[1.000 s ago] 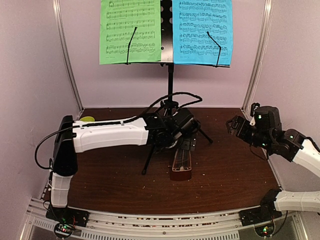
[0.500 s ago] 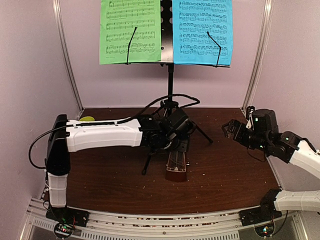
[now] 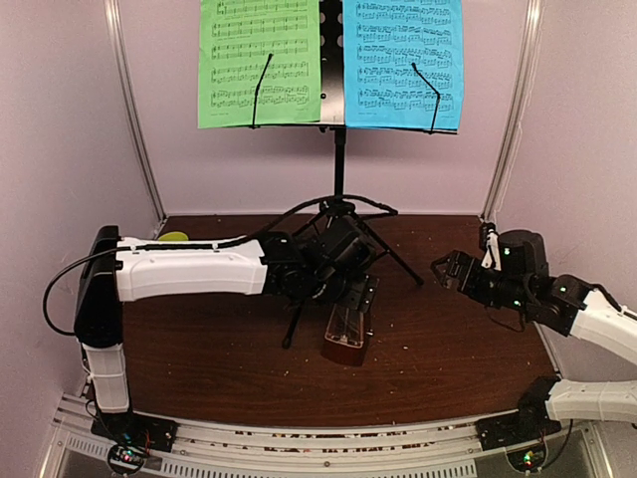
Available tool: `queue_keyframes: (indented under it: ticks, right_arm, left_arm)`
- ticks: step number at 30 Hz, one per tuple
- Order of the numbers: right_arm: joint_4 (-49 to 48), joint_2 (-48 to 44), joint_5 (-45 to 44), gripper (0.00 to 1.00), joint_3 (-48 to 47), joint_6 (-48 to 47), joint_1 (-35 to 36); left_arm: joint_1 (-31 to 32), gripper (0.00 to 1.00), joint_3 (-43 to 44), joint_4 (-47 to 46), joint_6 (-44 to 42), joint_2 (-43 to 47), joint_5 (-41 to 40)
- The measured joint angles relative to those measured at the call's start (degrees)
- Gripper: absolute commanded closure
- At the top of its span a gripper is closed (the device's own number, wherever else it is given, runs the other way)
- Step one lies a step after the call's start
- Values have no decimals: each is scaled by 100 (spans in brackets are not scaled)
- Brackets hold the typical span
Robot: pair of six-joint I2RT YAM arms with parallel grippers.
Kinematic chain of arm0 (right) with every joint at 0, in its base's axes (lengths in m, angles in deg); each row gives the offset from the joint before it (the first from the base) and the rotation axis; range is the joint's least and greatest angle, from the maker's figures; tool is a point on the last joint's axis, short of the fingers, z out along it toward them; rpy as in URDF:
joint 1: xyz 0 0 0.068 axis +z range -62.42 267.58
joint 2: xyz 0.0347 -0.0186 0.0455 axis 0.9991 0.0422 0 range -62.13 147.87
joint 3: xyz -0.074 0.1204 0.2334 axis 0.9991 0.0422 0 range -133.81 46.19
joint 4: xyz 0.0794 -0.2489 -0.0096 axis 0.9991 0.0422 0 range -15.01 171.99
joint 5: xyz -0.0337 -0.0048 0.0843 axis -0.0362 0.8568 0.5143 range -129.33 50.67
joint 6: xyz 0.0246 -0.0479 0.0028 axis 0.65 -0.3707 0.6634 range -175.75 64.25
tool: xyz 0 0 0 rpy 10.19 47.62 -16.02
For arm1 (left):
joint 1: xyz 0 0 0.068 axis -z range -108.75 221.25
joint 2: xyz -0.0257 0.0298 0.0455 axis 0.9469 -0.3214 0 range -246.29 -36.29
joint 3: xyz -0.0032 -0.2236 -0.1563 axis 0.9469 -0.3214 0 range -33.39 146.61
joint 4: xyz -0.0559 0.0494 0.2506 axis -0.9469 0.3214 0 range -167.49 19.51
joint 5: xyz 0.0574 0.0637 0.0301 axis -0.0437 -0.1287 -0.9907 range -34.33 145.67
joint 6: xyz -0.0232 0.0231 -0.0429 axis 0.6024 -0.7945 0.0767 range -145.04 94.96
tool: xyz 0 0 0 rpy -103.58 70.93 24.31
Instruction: Set up the instrument practice props
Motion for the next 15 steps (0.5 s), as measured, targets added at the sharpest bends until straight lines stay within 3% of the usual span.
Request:
queue_keyframes:
  ticks: [8, 15]
  right_arm:
    - [-168, -68, 90, 0, 260, 4, 0]
    - [-240, -105, 175, 0, 297, 0, 0]
  left_arm:
    - [-2, 15, -31, 33, -26, -11, 129]
    - [-2, 4, -52, 129, -15, -35, 308]
